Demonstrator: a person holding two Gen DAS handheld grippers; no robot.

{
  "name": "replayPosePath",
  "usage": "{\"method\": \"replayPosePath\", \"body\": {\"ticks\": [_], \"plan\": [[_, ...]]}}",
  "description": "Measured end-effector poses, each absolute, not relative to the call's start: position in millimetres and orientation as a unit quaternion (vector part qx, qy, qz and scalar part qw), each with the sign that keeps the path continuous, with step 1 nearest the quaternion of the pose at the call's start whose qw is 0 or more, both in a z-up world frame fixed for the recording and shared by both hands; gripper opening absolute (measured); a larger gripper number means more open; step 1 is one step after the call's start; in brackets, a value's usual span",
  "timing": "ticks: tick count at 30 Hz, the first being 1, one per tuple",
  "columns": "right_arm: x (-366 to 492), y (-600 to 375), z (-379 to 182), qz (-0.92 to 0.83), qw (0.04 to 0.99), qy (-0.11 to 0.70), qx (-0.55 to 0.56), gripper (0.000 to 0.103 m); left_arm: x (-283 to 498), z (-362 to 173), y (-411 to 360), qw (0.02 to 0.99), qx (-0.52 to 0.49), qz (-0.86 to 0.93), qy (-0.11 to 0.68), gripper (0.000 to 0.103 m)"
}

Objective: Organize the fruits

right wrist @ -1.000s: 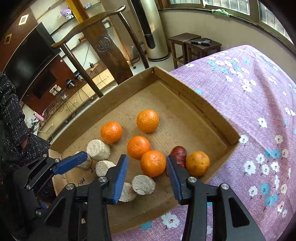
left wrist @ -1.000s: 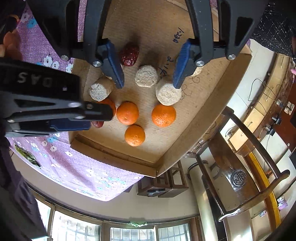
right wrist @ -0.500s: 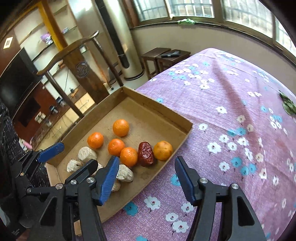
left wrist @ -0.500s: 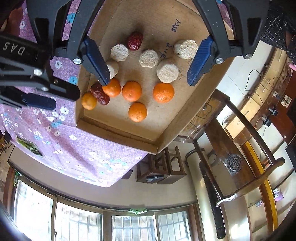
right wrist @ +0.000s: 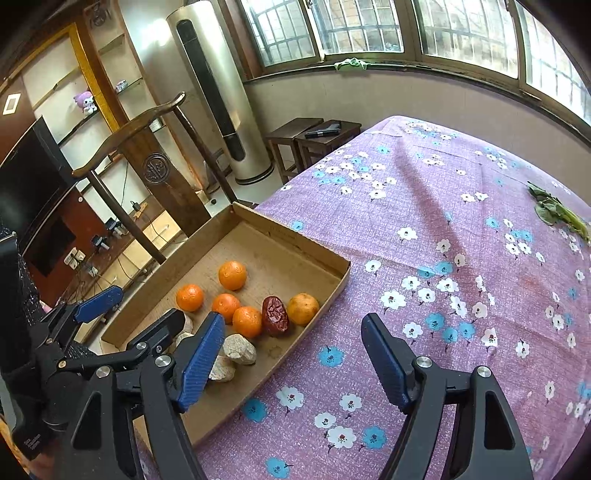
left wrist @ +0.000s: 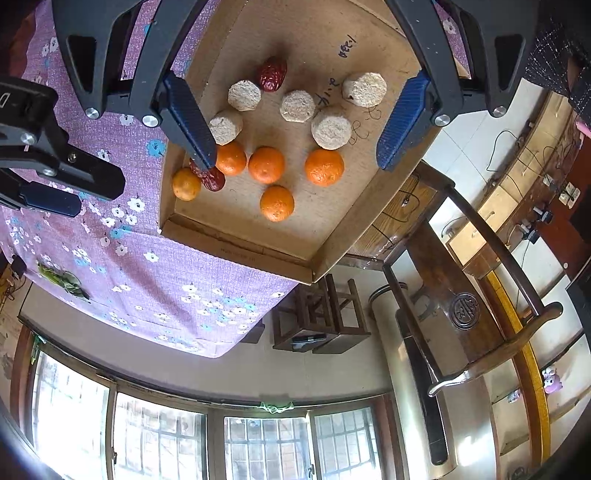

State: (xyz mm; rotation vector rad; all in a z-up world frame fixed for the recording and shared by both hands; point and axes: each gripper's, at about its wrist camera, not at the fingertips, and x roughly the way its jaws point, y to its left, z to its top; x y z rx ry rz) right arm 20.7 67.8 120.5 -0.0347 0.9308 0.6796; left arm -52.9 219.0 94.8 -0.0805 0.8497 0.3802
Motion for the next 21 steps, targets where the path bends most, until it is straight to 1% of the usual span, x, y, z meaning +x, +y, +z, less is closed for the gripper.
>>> {"method": "replayPosePath", "body": {"ticks": [21], "plan": [[20.9,70.1,113.9,0.331,0.829,0.450,-0.024,0.081,-56.8,91.7,215.7,0.890,-0.039,0.181,0.416,0.088]]}}
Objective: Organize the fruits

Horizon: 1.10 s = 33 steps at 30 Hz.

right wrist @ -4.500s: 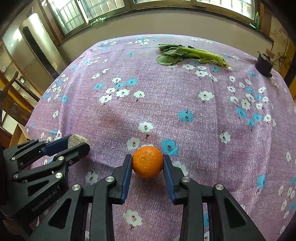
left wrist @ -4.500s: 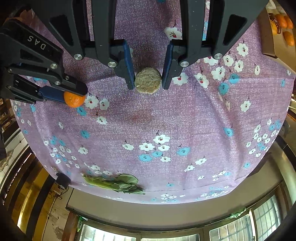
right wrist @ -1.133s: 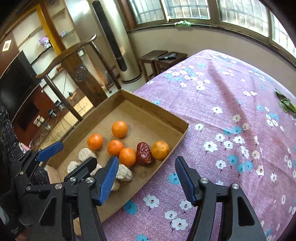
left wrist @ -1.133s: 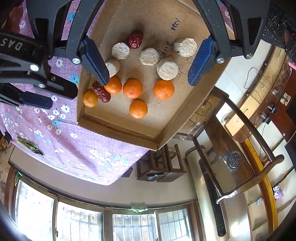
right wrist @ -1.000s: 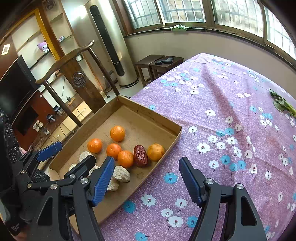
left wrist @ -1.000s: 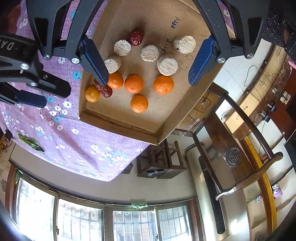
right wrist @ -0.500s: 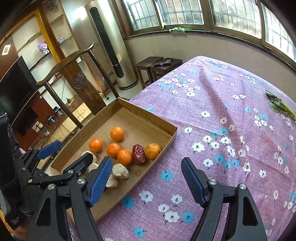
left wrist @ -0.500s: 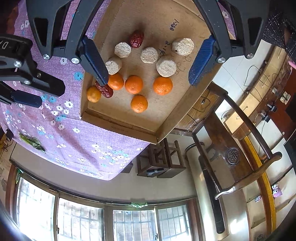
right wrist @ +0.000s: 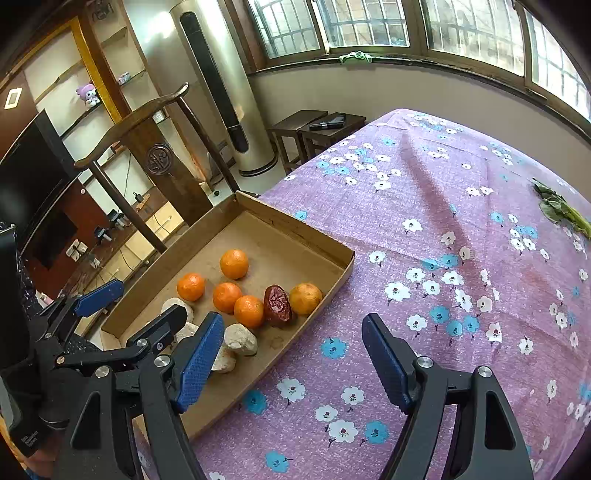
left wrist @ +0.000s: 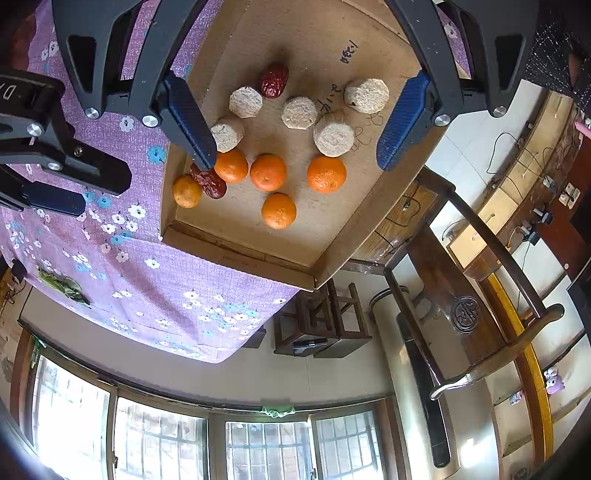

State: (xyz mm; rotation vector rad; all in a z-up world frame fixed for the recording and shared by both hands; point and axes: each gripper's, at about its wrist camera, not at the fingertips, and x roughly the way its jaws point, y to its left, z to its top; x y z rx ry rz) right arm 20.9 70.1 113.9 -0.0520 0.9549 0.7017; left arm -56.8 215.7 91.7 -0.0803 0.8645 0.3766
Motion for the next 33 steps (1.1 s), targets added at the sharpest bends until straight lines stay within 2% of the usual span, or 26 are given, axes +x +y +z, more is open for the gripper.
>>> {"method": "replayPosePath", "body": {"ticks": [33], "plan": [[21,84,107,0.345,0.817,0.460,-0.032,0.082,-56,85,225,0.884,-0.043,0.192,0.424,0.088]]}}
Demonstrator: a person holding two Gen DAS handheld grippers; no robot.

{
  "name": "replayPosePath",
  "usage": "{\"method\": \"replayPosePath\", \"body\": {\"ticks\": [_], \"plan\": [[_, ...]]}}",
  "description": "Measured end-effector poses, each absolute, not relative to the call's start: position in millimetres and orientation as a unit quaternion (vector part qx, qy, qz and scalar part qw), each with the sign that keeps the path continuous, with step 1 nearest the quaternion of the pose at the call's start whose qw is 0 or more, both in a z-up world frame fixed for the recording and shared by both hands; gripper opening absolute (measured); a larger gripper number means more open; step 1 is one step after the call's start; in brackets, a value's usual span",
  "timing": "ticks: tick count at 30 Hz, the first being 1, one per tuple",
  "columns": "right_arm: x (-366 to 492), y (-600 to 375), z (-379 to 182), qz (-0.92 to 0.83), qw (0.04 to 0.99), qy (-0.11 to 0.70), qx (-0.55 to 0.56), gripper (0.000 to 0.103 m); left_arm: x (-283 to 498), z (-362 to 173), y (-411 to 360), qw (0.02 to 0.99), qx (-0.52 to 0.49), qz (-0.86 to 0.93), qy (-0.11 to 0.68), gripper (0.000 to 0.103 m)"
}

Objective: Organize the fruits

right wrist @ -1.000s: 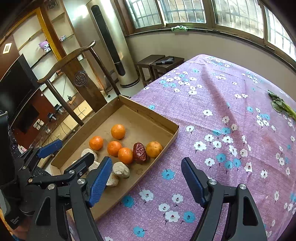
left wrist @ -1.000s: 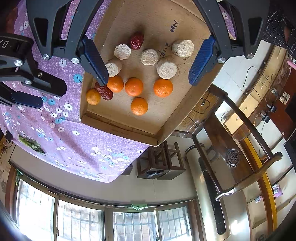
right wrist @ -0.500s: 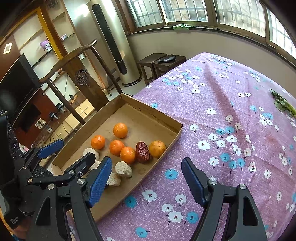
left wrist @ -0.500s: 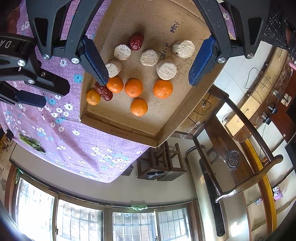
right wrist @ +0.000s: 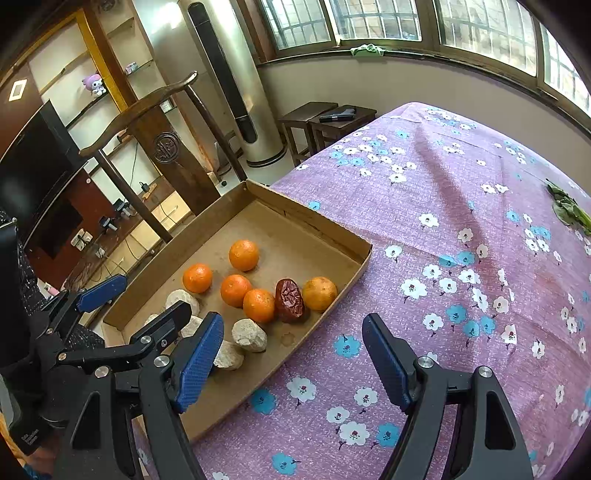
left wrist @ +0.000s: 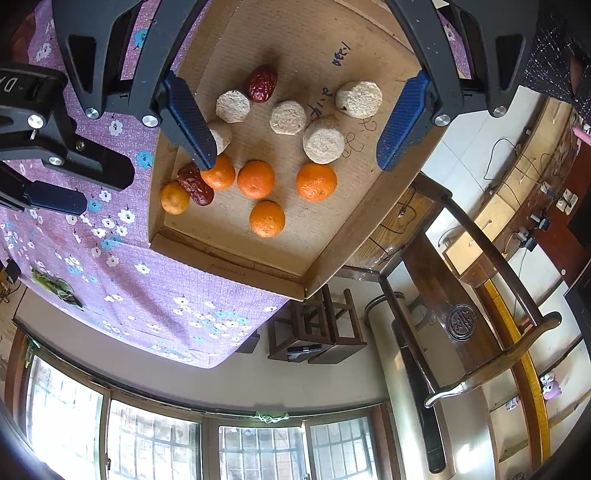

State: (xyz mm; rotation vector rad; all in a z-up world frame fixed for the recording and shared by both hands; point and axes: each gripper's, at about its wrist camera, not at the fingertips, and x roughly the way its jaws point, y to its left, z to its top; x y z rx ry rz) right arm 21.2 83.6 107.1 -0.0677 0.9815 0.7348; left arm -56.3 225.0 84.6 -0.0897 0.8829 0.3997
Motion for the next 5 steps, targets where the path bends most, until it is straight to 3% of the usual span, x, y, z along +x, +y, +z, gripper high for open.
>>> {"method": "replayPosePath", "body": {"ticks": [5], "plan": [[21.0,85.2,109.3,0.347,0.818,0.458,-0.029,0.082,-59.0,85.7,226.8,0.885,-0.042,0.193,0.421,0.088]]}}
